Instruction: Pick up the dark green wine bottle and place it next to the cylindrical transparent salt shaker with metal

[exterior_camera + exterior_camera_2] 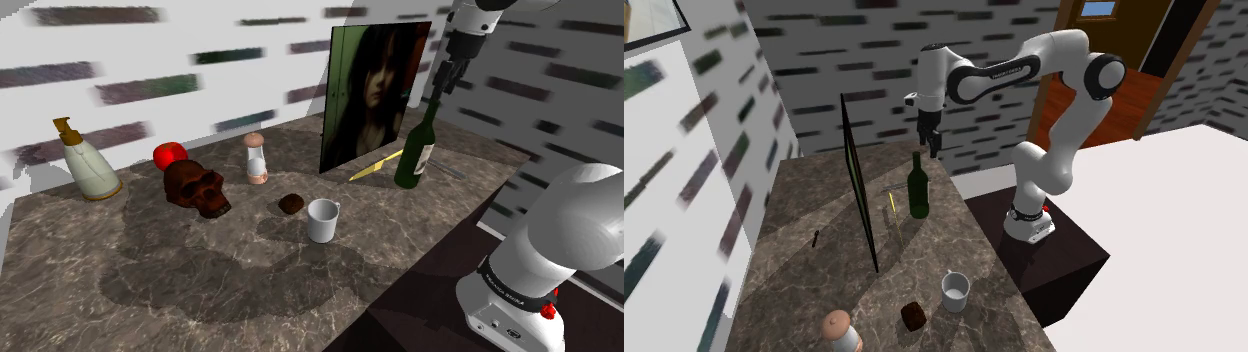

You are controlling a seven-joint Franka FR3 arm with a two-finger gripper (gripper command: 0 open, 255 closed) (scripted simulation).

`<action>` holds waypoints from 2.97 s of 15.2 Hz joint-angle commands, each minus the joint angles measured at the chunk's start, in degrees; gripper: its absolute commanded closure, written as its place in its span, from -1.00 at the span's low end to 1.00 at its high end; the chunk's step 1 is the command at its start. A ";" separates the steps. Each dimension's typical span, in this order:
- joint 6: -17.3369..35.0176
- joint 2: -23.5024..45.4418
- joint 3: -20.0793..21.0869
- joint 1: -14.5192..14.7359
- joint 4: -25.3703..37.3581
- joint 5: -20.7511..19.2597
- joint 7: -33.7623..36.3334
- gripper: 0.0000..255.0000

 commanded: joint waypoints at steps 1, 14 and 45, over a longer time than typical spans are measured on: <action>2.57 2.86 -2.74 0.09 1.05 0.24 -2.79 -1.00; 12.27 9.44 -7.68 0.76 -1.45 1.51 -7.06 -1.00; -0.34 7.58 -5.58 1.12 9.35 2.11 -6.48 1.00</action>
